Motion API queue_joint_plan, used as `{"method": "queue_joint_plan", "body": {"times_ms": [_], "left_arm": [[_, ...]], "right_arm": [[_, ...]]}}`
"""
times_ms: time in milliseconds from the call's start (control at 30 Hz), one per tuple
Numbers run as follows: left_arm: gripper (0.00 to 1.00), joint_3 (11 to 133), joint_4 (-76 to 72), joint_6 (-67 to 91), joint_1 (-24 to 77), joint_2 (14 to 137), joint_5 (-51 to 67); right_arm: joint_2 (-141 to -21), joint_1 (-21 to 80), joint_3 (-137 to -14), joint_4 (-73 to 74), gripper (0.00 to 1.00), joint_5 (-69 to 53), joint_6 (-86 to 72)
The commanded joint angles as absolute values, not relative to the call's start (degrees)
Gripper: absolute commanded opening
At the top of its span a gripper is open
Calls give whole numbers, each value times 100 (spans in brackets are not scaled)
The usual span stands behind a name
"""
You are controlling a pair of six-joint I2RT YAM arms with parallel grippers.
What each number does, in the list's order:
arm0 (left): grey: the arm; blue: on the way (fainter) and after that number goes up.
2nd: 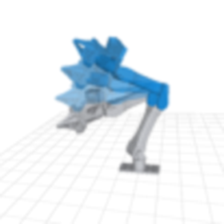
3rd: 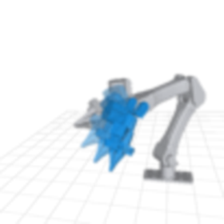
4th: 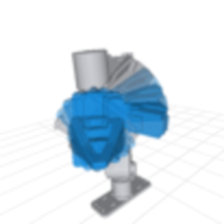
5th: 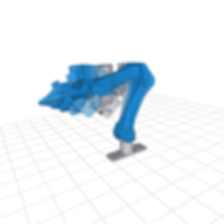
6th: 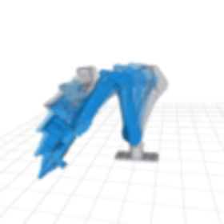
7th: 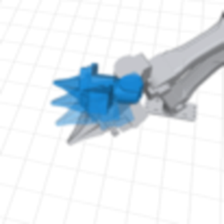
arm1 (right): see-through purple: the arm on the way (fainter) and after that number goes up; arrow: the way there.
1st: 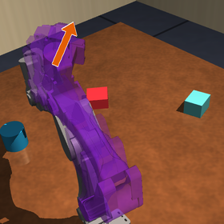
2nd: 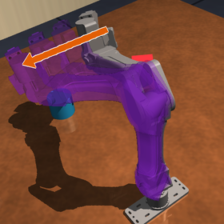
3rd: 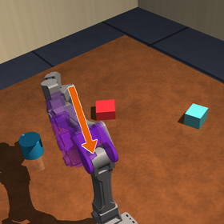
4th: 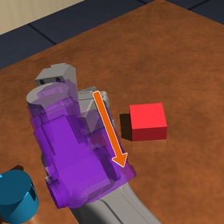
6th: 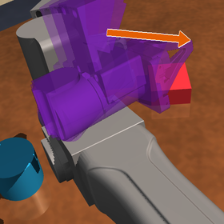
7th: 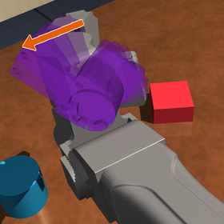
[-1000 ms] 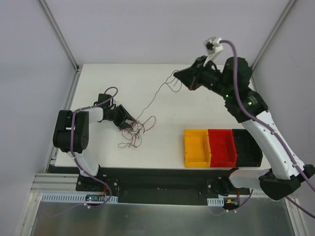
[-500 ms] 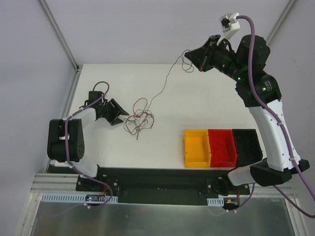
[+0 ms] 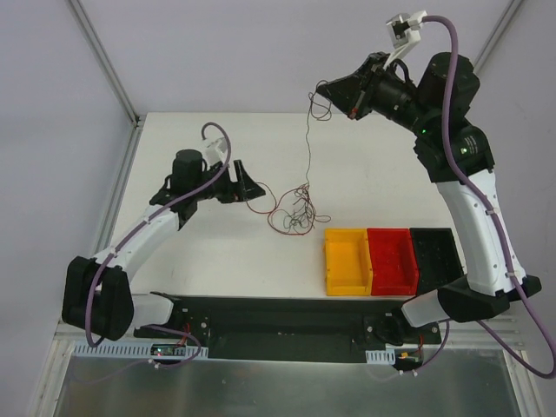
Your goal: Untangle the cables
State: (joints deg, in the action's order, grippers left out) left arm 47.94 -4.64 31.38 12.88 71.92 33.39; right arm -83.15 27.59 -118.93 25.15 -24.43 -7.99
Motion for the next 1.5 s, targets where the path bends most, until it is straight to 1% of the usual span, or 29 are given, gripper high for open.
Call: {"method": "queue_joint_plan", "body": {"times_ms": [0, 67, 200, 267, 367, 433, 533, 633, 800, 900, 1000, 1100, 1133, 1200, 1300, 1467], "left_arm": [[75, 5281, -817, 3005, 1819, 7592, 3797], [70, 5492, -896, 3286, 1881, 7891, 3876], [69, 5897, -871, 3453, 2039, 8515, 3894], [68, 5976, -521, 3577, 2039, 8770, 3492], [73, 6239, 321, 3708, 1960, 9078, 2684], [74, 6520, 964, 3858, 1838, 9324, 2200], [74, 6828, 1519, 3797, 1767, 9658, 1821], [72, 6873, 1661, 3849, 1793, 9922, 1793], [67, 6812, 1644, 4271, 1793, 10239, 2109], [59, 6602, 1049, 4105, 1872, 10248, 2731], [59, 6303, 459, 4122, 2039, 10169, 2909], [53, 6004, 37, 4569, 2074, 10239, 3259], [49, 5899, -130, 4779, 2074, 10248, 3322], [44, 5513, -490, 5244, 2074, 10117, 3183], [47, 5046, -1149, 6036, 2074, 10002, 2997], [51, 4852, -1906, 6889, 2083, 10405, 3278]], "right_arm": [[-8359, 2760, -11637, 2127, 0, -2935, -1072], [-8297, 2751, -11401, 2083, 0, -3006, -1072], [-7990, 2760, -10628, 1951, 0, -2971, -1037], [-7832, 2760, -10320, 1969, 0, -2953, -941], [-7595, 2760, -9907, 2083, 0, -2752, -730], [-7454, 2760, -9643, 2144, 0, -2646, -607], [-7269, 2751, -9230, 2180, 0, -2479, -449], [-7216, 2760, -8983, 2276, 0, -2321, -290], [-7058, 2751, -8588, 2364, 0, -2005, -114], [-6944, 2760, -8245, 2417, 0, -1829, -35], [-6829, 2760, -7937, 2452, 0, -1627, -35], [-6759, 2751, -7796, 2487, 0, -1582, -35], [-6733, 2760, -7752, 2452, 0, -1599, -35], [-6689, 2751, -7708, 2426, 0, -1608, -35], [-6645, 2760, -7673, 2400, 0, -1635, -35], [-6574, 2760, -7620, 2364, 0, -1687, -53]]}}
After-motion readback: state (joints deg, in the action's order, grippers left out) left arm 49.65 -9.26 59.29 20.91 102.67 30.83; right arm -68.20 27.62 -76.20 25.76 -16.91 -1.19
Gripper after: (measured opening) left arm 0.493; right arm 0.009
